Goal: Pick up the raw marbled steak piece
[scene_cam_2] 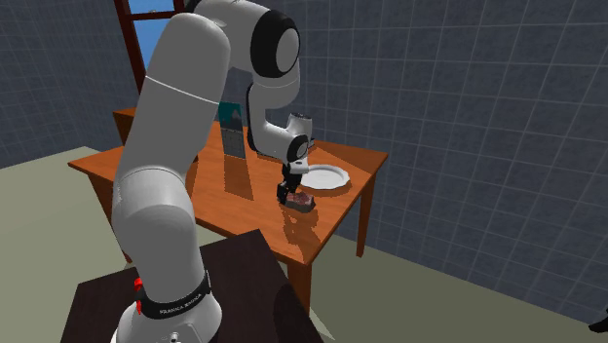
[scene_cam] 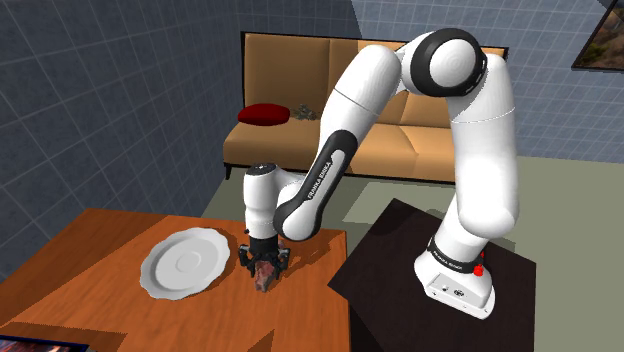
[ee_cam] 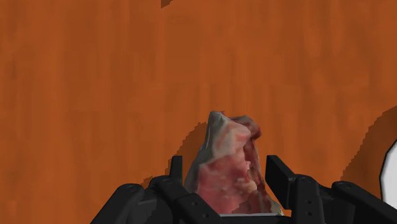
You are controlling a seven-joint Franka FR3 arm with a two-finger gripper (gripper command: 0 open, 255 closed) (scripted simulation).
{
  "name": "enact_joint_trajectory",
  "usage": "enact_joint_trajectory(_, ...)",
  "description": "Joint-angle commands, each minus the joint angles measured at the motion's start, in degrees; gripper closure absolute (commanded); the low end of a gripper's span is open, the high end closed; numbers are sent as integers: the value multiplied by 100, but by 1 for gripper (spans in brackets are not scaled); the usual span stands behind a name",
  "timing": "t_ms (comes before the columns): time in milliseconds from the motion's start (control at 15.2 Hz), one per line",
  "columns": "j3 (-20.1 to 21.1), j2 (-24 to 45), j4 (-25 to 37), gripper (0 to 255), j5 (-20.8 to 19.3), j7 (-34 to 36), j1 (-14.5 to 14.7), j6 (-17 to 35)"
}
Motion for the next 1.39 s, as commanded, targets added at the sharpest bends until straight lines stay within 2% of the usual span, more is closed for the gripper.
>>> enact_joint_trajectory(0, -5, 4, 0, 255, -3, 1, 1, 4)
enact_joint_trajectory(396, -6, 4, -13, 255, -4, 0, -2, 17)
enact_joint_trajectory(1320, 655, -1037, -61, 255, 767, -396, -538, -896)
